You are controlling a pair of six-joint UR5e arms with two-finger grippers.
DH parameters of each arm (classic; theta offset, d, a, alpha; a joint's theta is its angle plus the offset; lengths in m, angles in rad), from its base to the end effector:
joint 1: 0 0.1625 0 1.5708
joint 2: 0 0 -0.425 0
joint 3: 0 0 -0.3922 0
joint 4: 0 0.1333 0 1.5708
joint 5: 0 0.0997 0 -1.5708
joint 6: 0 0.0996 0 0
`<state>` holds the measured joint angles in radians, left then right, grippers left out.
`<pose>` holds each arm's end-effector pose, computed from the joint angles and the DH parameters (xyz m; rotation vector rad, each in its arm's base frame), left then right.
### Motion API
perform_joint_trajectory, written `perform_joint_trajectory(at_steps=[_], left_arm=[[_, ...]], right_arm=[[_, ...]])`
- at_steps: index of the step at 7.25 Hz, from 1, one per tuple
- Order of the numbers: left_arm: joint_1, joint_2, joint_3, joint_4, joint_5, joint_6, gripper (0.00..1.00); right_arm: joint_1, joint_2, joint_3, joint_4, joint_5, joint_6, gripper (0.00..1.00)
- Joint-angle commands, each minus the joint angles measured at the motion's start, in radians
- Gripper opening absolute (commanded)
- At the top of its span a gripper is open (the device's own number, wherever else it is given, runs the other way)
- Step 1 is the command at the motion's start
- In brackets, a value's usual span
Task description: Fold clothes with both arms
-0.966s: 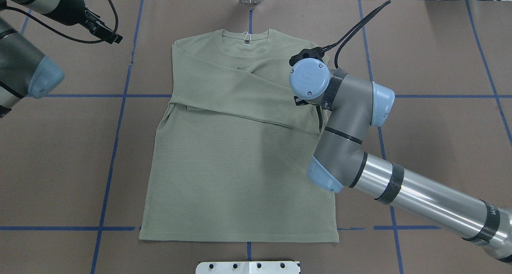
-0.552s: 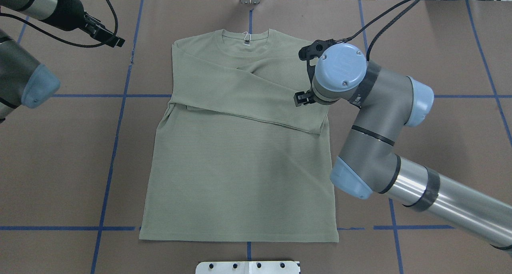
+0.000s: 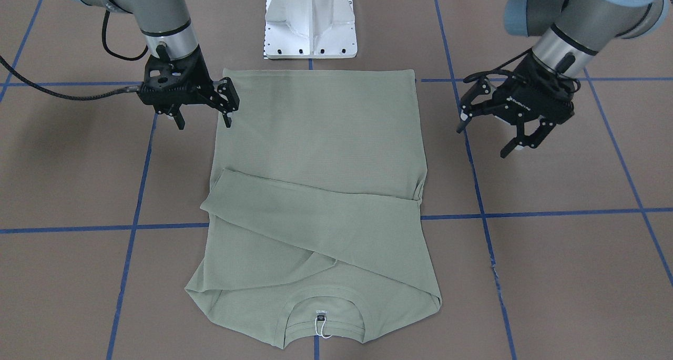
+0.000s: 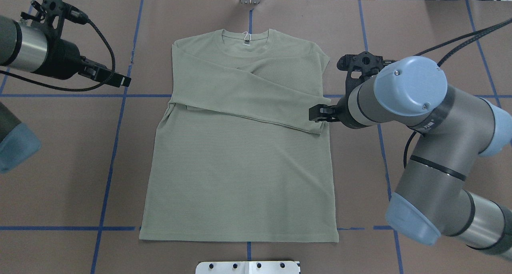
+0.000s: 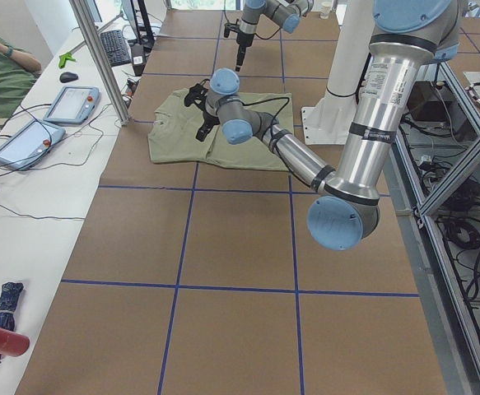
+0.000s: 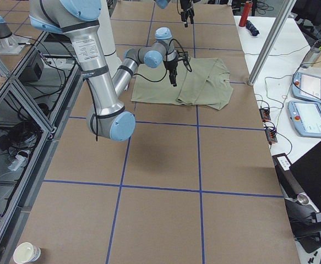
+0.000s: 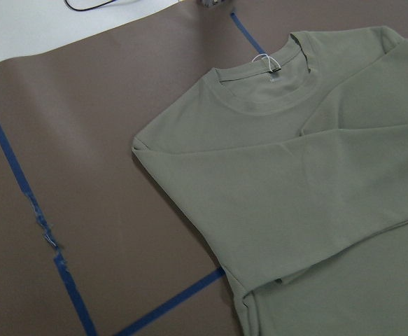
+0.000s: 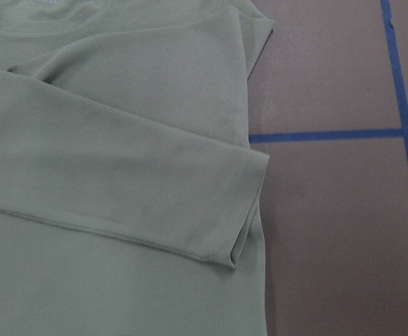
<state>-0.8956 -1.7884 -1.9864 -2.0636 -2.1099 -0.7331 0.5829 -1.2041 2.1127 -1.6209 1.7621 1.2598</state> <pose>0.2659 -0.4635 0.2922 0.5247 1.0751 0.2524 -0.3818 -0.3887 0.2384 0.2083 -0.8502 0.1722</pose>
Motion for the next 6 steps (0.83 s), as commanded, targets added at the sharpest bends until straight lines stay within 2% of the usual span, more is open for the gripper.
perform_joint_trajectory(at_steps=[1, 2, 3, 5, 6], left_arm=[[0.209, 0.110, -0.170, -0.004, 0.176, -0.333, 1.00], [0.319, 0.138, -0.192, -0.009, 0.279, -0.471, 0.99], [0.418, 0.167, -0.192, -0.054, 0.377, -0.606, 0.93], [0.614, 0.251, -0.190, -0.108, 0.569, -0.847, 0.76], [0.692, 0.279, -0.187, -0.109, 0.638, -0.962, 0.67]], right_arm=[[-0.127, -0.089, 0.151, 0.044, -0.044, 0.243, 1.00], [-0.228, -0.154, 0.159, 0.146, -0.178, 0.342, 1.00], [-0.304, -0.251, 0.165, 0.271, -0.258, 0.415, 0.99], [-0.461, -0.441, 0.167, 0.511, -0.476, 0.538, 0.97], [-0.466, -0.453, 0.165, 0.516, -0.483, 0.540, 0.97]])
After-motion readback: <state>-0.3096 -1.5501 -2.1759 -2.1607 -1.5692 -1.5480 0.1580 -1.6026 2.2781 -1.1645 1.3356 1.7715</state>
